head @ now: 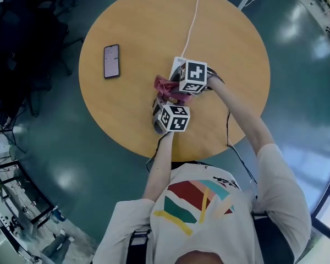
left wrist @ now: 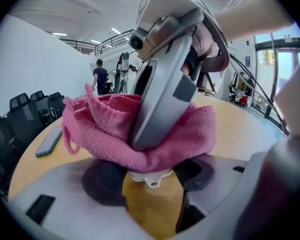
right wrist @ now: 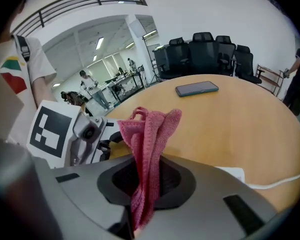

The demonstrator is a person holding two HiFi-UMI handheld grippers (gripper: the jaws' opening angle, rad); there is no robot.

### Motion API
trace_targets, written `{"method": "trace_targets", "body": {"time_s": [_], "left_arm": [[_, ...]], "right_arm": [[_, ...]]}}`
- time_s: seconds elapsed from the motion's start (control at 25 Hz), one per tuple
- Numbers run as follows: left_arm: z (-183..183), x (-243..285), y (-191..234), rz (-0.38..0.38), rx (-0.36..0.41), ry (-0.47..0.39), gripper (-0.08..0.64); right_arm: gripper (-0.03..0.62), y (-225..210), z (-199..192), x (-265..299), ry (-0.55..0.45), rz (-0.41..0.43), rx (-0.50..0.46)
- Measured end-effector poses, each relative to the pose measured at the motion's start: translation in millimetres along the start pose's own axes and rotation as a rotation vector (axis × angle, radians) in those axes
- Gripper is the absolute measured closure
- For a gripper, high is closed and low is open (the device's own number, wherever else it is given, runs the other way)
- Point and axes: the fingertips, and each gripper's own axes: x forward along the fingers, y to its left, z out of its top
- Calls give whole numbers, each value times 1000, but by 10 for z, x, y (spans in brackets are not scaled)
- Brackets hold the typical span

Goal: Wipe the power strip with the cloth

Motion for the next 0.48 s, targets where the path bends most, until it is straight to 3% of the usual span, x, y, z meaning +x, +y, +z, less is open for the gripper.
{"method": "trace_targets", "body": {"time_s": [0.28,0.48], "left_arm": [[-40,76,24,3,0,0,252],[-18,99,27,4,0,1,252]], "right_arm": [[552,-254,-120,10,16,-28,-57],[552,-789,-306,-272,49,-161,-50]]}}
